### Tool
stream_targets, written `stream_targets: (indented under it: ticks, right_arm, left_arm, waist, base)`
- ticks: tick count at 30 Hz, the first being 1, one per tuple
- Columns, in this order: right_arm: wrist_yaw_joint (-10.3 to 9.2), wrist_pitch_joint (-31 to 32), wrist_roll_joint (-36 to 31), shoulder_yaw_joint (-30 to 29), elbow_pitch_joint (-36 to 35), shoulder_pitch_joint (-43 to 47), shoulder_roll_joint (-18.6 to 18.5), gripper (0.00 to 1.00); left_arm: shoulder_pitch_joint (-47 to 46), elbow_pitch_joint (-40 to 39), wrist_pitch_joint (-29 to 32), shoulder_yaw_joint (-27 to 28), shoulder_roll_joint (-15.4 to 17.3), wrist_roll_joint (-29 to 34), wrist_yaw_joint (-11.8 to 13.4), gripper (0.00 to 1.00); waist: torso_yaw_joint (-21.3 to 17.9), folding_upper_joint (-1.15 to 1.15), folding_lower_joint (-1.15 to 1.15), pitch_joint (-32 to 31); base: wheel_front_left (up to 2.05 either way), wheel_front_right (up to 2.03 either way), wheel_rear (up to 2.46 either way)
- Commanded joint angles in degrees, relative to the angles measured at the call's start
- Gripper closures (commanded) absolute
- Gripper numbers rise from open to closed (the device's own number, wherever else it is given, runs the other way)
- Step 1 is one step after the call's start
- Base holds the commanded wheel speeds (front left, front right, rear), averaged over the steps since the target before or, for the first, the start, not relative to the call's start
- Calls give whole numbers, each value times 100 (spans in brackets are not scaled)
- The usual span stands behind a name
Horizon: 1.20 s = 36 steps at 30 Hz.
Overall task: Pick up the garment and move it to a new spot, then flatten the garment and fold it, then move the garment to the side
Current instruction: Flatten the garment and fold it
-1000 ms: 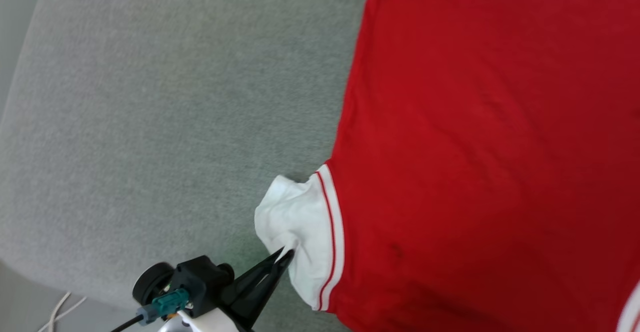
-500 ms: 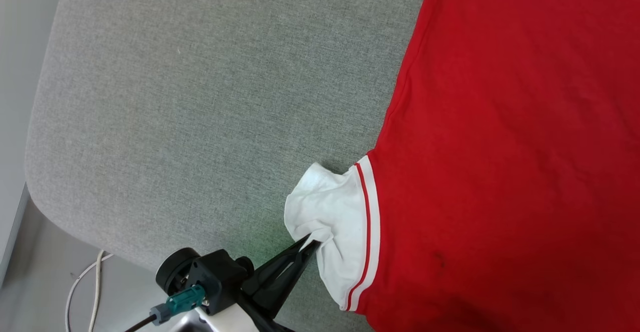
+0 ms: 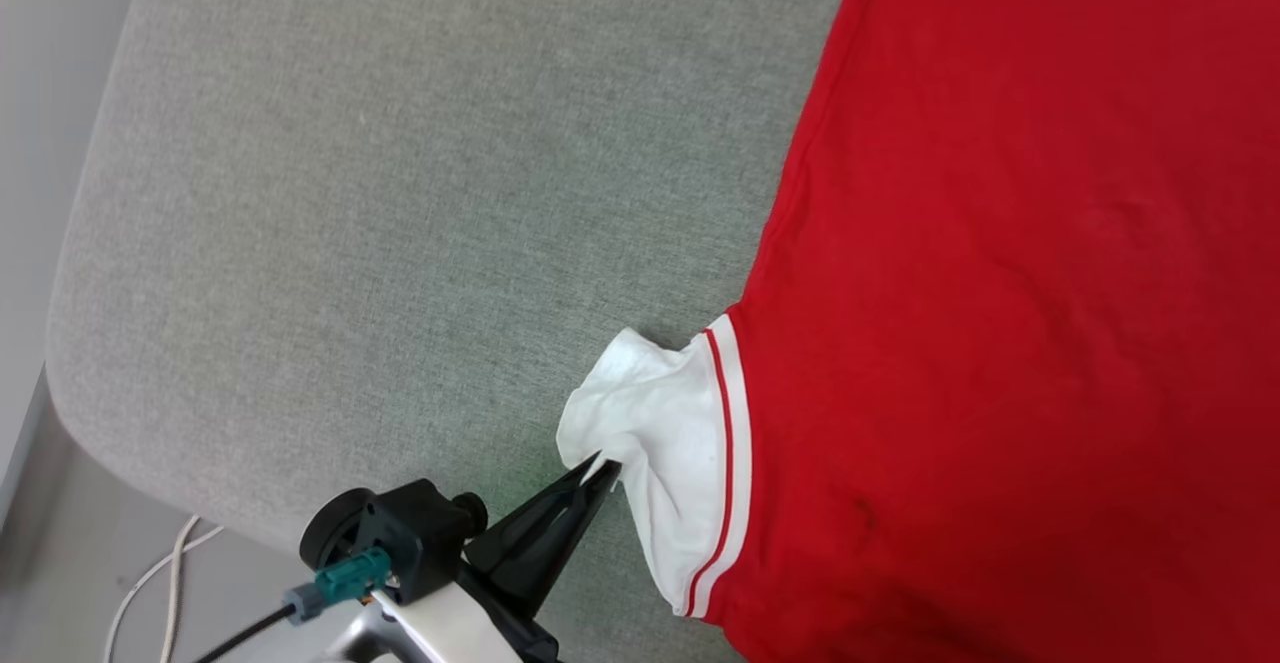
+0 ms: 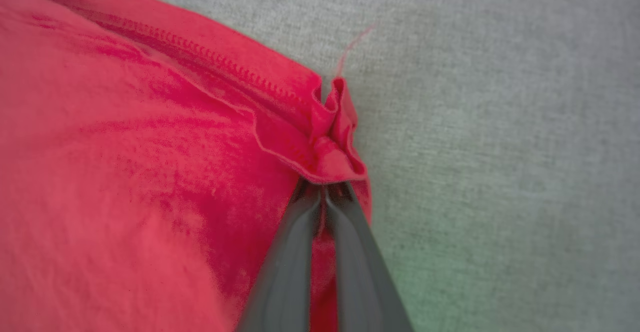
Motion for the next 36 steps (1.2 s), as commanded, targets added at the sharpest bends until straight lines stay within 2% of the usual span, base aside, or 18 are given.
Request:
stream_targets:
  ticks: [1,8,14,19,25,31,36]
  right_arm:
    - [-2,100,24,109,263,529,106,100]
    - [-2,-230,477,462,303,1373,132,100]
    - [-3,-748,972,807,104,2300,157,100]
    - [-2,-1058,1385,850,-270,3049,33,100]
    - [-2,-1258,1655,777,-813,4127,-19,100]
    - [-2,-1532,1820,361,-1198,5126,361,100]
    - [-2,-1853,1875,267,-1232,5777,613,100]
  left_arm:
    - [23,1,-43,52,0,-93,3,100]
    - [221,72,-25,184,172,-253,116,100]
    - [495,179,-56,247,316,-311,276,100]
    - [732,268,-127,290,415,-390,368,100]
    - [903,307,-267,329,365,-479,458,100]
    - [1014,490,-508,415,146,-607,567,100]
    - [1097,661,-657,403,-3,-686,594,100]
  waist:
    - [-181,0,0,-221]
    - [-744,0,0,-996]
    - [-1281,0,0,-1678]
    - [-1626,0,0,-2096]
    - [-1905,0,0,-2430]
    - [-2092,0,0,-2713]
    - [-2177,0,0,-2878]
  base:
    - [0,0,0]
    - [0,0,0]
    - [0,0,0]
    - [0,0,0]
    - [0,0,0]
    - [0,0,0]
    - [0,0,0]
